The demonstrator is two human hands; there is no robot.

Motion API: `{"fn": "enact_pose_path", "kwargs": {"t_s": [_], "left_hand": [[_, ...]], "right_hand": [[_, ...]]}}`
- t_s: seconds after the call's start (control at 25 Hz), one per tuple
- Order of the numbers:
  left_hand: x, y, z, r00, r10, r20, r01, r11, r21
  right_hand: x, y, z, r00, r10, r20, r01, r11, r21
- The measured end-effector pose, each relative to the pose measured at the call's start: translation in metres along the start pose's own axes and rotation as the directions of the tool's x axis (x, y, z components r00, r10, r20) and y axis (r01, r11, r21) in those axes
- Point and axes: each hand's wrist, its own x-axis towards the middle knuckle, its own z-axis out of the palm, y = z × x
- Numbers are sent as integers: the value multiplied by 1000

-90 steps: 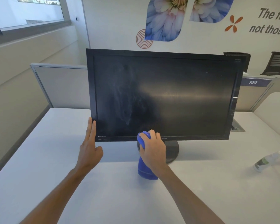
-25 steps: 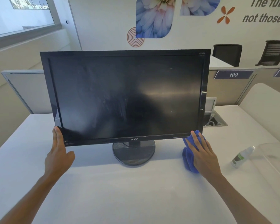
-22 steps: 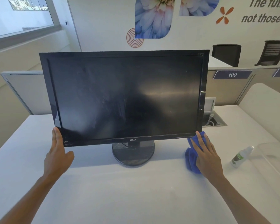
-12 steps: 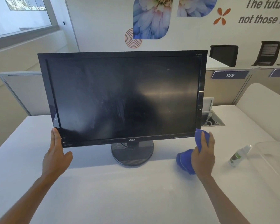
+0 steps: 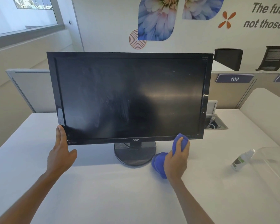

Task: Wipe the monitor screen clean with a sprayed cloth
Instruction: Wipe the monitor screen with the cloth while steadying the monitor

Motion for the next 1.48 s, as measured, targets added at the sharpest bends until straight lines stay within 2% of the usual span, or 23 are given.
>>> {"fn": "enact_pose_path", "kwargs": {"t_s": [0.08, 0.28, 0.32, 0.4, 0.48, 0.56, 0.64, 0.72, 0.84, 0.96, 1.12, 1.28, 1.48], "left_hand": [[1, -1, 1, 1000, 1, 0, -1, 1000, -2], [1, 0, -1, 1000, -1, 5, 1, 1000, -11], [1, -1, -2, 1000, 3, 7, -3, 1000, -11], [1, -3, -3, 1000, 7, 11, -7, 1000, -10], [0, -2, -3, 1000, 11, 16, -11, 1000, -13], [1, -1, -2, 1000, 9, 13, -8, 1000, -9], [1, -2, 0, 1000, 2, 12, -2, 1000, -6], [2, -2, 0, 1000, 7, 17, -7, 1000, 5], [2, -4, -2, 1000, 4, 25, -5, 1000, 18], [1, -2, -4, 999, 7, 32, -8, 1000, 25], [-1, -1, -5, 999, 8, 36, -9, 1000, 19], [-1, -4, -6, 999, 18, 38, -19, 1000, 22], [-1, -8, -7, 1000, 14, 26, -14, 999, -31]], "right_hand": [[-12, -8, 6, 1000, -18, 18, 18, 999, 43], [-36, -2, 1, 980, -186, 75, 179, 980, 92], [-31, 2, -6, 989, -146, 29, 141, 980, 139], [-8, 7, -25, 994, 48, -100, -21, 968, 250], [25, 12, -46, 961, 190, -199, -130, 952, 278], [51, 15, -63, 960, 101, -261, -39, 972, 230], [76, 14, -72, 959, -79, -272, 131, 975, 180], [115, 4, -87, 924, -268, -274, 302, 949, 92], [181, -38, -118, 869, -442, -221, 440, 896, -63], [205, -57, -123, 838, -534, -110, 515, 841, -165], [171, -24, -94, 857, -515, -32, 499, 843, -201], [119, 27, -77, 900, -436, -5, 431, 891, -144], [56, 47, -47, 990, -136, 17, 137, 991, -15]]}}
